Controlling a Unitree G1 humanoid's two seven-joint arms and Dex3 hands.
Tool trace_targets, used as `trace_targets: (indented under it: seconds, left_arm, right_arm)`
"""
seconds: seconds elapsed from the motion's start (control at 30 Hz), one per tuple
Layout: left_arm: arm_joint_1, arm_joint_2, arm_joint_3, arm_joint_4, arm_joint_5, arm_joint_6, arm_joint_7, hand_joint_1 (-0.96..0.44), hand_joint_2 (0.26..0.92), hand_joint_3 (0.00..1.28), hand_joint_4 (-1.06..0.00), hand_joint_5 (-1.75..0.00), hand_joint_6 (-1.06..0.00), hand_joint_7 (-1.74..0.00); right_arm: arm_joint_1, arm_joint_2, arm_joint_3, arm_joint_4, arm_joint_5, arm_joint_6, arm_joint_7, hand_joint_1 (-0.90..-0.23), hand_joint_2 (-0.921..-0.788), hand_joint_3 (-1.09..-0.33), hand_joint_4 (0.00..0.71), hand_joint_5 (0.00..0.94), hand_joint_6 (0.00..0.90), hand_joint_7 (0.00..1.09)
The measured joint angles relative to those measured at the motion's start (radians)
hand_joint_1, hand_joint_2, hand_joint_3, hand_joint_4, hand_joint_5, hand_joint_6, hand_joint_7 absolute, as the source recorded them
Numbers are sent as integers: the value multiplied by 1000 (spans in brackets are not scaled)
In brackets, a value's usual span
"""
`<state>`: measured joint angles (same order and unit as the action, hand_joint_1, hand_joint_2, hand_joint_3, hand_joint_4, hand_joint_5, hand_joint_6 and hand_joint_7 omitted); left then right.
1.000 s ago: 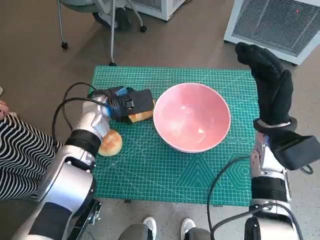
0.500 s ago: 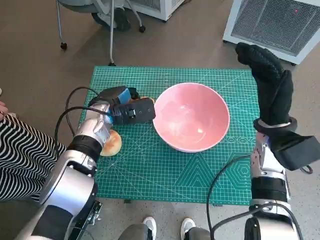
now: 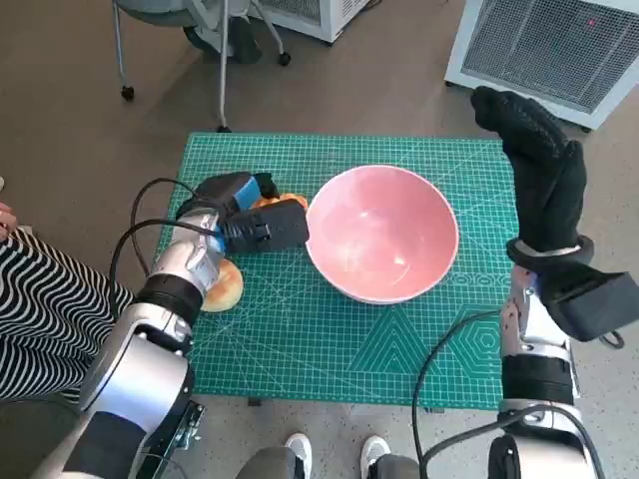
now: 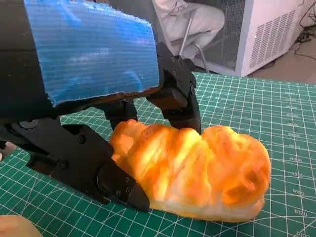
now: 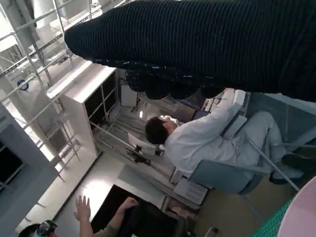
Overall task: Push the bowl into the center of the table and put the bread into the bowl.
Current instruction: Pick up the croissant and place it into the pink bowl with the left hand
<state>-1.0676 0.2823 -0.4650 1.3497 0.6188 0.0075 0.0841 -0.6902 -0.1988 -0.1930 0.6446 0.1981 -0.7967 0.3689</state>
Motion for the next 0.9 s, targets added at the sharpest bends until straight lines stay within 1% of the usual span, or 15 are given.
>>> trace_targets:
  seconds: [0.37,0.5,0.6,0.77,0.9]
  left_arm:
    - [0,5,14,0,-5,-3,3,2,919,25,-683,-1340,-780,-822]
    - [0,17,33,0,-14,-10,3,3,919,26,-675,-1352,-790,-807]
    - [0,30,50,-1,-29,-15,5,4,914,21,-690,-1339,-806,-786]
    - [0,59,93,-30,-52,-50,49,5,905,14,-710,-1325,-848,-730]
    - [-5,81,128,-76,-74,-96,114,7,888,10,-735,-1305,-920,-634]
  right_arm:
    - [0,0,0,-5,0,1,0,-736,-921,-716,162,1,25,470]
    - [0,0,0,-5,0,2,0,-735,-921,-716,162,1,25,471]
    - [0,0,0,-5,0,4,0,-735,-921,-715,162,1,25,471]
    - [0,0,0,-5,0,9,0,-735,-921,-710,163,1,26,473]
    - [0,1,1,-5,0,10,0,-736,-921,-708,165,2,28,475]
